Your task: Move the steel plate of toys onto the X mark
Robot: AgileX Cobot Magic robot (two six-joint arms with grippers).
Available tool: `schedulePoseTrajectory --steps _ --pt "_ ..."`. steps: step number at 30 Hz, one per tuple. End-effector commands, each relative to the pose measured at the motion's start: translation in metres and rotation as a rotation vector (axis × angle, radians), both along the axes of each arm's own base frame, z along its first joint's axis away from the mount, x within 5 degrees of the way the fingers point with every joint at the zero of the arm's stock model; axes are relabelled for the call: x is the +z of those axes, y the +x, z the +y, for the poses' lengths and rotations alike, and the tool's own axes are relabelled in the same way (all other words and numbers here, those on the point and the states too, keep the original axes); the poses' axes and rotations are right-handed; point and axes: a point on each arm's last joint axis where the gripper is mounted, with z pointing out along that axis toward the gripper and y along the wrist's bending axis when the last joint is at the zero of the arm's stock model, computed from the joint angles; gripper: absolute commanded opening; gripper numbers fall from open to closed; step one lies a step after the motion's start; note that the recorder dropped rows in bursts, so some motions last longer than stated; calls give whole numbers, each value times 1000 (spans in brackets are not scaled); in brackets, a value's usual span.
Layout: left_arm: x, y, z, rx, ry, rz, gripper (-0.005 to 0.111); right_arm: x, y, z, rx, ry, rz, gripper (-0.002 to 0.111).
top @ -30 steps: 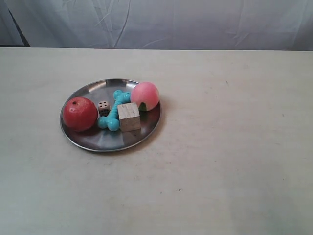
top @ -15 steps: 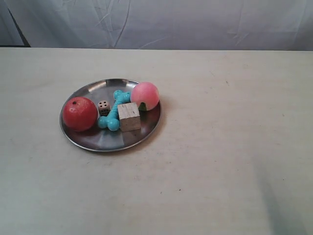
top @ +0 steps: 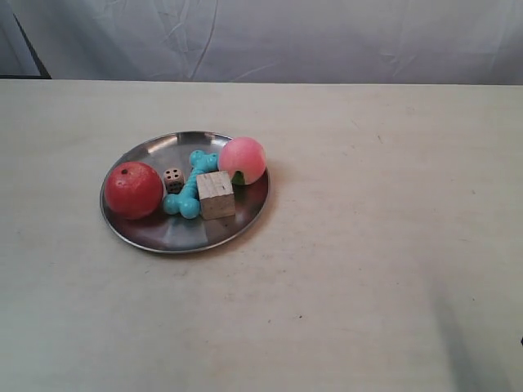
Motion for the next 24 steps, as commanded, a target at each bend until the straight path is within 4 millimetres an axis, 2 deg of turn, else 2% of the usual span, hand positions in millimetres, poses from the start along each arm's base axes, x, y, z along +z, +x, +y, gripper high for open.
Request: schedulePoseTrajectory --steps 1,3,4,5,12,14,17,24 --pt "-27 8 2 19 29 62 0 0 0 -1 -8 -3 -10 0" --pt "-44 11 3 22 24 98 0 0 0 -1 -8 -3 -10 0" --pt "-64 16 3 28 16 145 0 0 0 -1 -8 -3 -10 0" --pt "-74 18 4 33 14 166 0 0 0 -1 -8 -3 -10 0" --pt "-129 25 6 55 10 297 0 0 0 -1 -8 -3 -10 0" --pt "-136 25 7 69 14 299 0 0 0 -1 -7 -7 -7 0" --pt "-130 27 10 101 5 234 0 0 0 -1 -7 -12 -5 0" --pt "-130 27 10 101 12 237 0 0 0 -1 -7 -12 -5 0"
